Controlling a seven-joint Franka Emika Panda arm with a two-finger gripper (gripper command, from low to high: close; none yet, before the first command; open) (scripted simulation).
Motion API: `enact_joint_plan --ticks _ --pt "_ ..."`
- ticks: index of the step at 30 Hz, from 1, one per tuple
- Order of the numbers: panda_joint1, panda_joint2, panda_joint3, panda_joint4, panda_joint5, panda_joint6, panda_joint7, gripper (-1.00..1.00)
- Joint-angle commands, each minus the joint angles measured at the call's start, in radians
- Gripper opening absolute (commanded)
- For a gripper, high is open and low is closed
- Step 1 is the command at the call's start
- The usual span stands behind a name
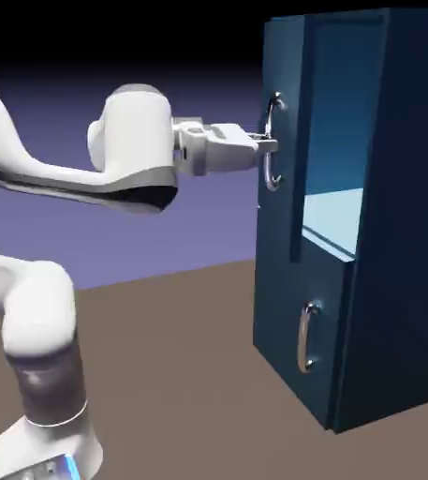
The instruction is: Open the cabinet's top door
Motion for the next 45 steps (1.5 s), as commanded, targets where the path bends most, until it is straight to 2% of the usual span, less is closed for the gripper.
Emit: enact_joint_plan --ticks 1,9,14,21,30,38,45 --pt "-0.036 -0.017 0.027 -0.011 0.037 0.01 -0.015 -1.0" --pt "-0.313 -0.151 0.197 -0.087 0.357 0.144 -0.181 -1.0" --pt "-0.293 -0.196 0.203 -0.147 0.571 0.105 -0.387 -1.0" --pt "-0.105 -0.309 0.244 -0.227 0.844 -0.18 -0.619 -1.0" --pt "0.036 -0.42 0.461 -0.224 1.115 -0.572 -0.707 -1.0" --pt "0.045 -0.419 0.713 -0.105 1.325 -0.919 -0.715 -1.0" --pt "-0.069 -0.375 0.923 0.095 1.475 -1.224 -0.717 -1.0"
